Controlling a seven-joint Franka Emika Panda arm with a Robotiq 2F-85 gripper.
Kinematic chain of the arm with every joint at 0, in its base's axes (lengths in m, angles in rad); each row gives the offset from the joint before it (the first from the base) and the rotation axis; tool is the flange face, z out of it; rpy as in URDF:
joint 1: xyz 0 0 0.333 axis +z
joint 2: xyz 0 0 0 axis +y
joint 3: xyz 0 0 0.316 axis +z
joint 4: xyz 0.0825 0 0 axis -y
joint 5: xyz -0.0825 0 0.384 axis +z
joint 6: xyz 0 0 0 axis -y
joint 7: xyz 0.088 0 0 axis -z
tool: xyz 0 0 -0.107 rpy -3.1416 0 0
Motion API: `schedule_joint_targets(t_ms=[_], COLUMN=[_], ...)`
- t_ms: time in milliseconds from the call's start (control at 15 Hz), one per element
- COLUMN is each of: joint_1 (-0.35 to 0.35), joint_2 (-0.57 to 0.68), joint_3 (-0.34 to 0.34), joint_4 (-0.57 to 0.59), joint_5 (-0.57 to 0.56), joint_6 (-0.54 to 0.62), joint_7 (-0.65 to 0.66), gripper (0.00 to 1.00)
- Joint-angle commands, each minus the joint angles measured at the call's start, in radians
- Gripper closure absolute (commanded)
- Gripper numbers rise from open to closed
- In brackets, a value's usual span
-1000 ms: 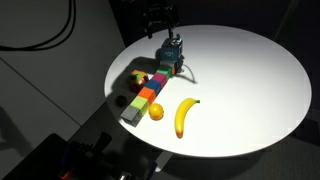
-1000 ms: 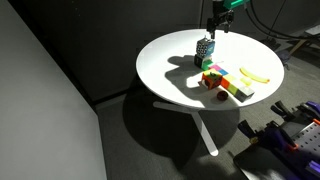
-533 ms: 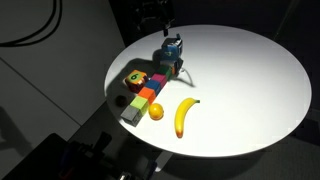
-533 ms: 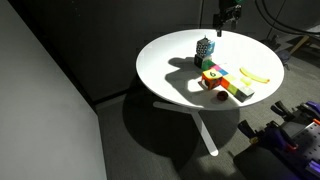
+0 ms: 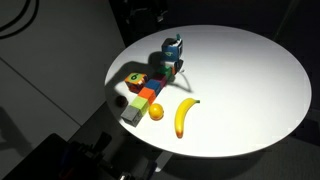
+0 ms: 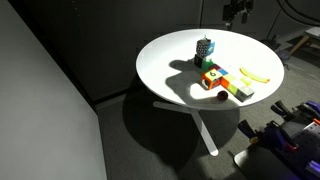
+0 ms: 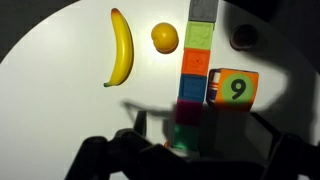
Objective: Lift the blue and white dice and put it on top of the dice to the far right
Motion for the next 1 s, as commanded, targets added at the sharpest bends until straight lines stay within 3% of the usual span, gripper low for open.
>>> schedule_joint_targets(t_ms=[0,933], joint_1=[-0.016,-0.009], joint_2=[-0.092,-0.317], joint_3=[0.011,0.018], joint_4=[-0.060,-0.133], joint_5=[0.016,0.052], joint_6=[-0.026,-0.050], joint_7=[-0.034,-0.084], gripper=[0.00,0.00])
